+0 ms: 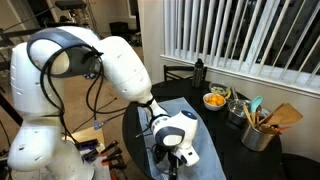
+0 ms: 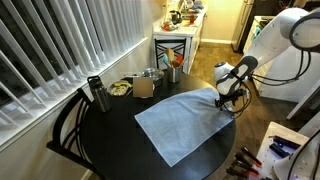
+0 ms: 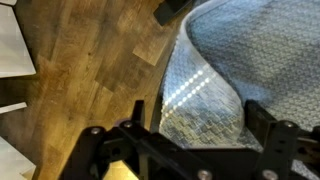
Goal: Unfold the towel
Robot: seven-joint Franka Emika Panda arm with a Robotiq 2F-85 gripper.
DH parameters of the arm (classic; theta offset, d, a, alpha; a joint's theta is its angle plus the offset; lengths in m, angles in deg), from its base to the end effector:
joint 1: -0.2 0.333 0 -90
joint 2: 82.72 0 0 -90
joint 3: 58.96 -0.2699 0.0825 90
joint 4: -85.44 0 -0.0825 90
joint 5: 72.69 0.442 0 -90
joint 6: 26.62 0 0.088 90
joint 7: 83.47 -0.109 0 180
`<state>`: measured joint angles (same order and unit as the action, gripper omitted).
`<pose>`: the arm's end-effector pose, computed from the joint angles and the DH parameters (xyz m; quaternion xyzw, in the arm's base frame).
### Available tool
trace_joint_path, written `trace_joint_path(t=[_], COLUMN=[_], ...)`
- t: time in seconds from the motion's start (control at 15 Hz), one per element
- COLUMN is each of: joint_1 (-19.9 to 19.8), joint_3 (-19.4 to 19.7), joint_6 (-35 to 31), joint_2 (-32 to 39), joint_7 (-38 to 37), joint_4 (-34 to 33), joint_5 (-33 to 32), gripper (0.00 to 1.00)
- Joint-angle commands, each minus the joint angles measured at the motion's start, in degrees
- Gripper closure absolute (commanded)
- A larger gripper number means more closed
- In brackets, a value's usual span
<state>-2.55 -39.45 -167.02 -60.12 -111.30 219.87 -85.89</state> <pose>0.4425 -0.2071 0.0584 0.9280 -0.3224 -0.1318 0.1321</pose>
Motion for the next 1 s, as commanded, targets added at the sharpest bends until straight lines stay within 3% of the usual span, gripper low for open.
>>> trace_joint_path(t=[0.0, 0.93], joint_1=[1.72, 3.05], joint_3=[1.91, 3.99], joint_6=[0.39, 13.37], joint_2=[0.23, 1.47], joint_7=[-4.79, -22.16], joint_4=[0.31, -1.89], joint_5=[-3.72, -15.65], gripper=[0.0, 0.0])
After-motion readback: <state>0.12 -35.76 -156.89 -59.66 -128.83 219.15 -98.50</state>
